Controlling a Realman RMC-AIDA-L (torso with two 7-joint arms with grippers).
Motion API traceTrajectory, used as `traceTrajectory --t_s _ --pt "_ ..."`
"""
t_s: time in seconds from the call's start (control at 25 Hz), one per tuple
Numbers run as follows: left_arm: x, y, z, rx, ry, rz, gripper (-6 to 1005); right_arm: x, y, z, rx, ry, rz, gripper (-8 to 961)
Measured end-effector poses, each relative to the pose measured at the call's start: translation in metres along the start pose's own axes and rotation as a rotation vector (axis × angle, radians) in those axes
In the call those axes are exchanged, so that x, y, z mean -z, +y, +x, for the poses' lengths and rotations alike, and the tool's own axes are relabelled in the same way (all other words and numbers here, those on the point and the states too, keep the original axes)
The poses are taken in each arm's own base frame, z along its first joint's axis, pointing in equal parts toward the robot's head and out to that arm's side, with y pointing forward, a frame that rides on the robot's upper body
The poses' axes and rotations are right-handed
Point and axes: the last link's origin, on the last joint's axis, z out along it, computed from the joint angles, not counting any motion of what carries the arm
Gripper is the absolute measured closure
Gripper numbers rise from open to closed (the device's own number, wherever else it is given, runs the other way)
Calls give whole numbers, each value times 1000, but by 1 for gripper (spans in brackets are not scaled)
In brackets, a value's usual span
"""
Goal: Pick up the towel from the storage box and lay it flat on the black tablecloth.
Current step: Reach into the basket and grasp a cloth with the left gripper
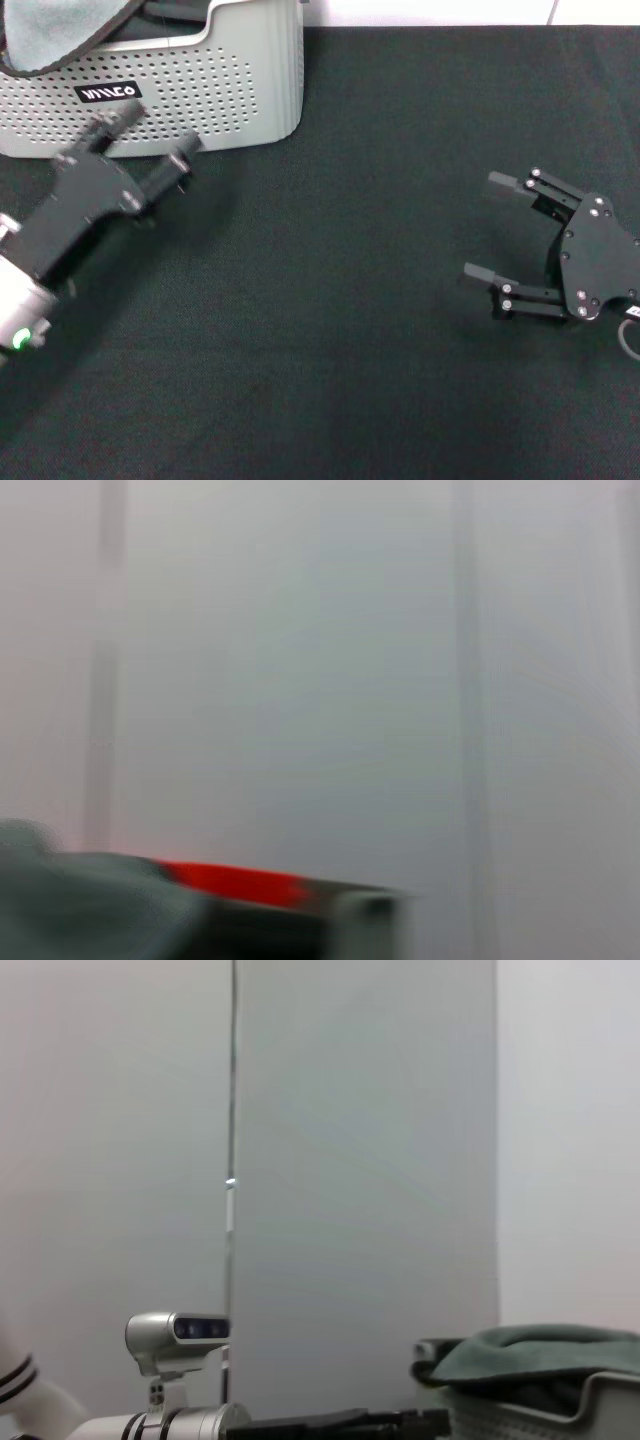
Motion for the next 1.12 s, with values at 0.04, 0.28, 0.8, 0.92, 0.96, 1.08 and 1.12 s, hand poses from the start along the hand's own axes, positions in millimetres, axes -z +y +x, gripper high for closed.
traceTrajectory --t_s 0.04,0.28,0.8,0.92,0.96,1.08,1.12 --pt "-1 -6 1 5 12 52 227 1 -1 0 5 -2 7 68" --pt "4 -41 4 41 59 312 227 5 -6 -2 18 -10 41 68" --pt "20 -53 -5 56 -3 420 226 4 -13 -8 47 -23 55 69" --pt "28 -58 -2 80 28 472 226 4 -13 -8 46 -23 55 69" --pt "31 -61 -1 100 44 493 226 4 -13 -8 46 -23 56 69" --pt "36 -67 3 135 73 524 227 4 -12 -7 44 -22 58 69" --pt "37 -68 4 145 78 526 227 5 -12 -7 43 -22 58 69"
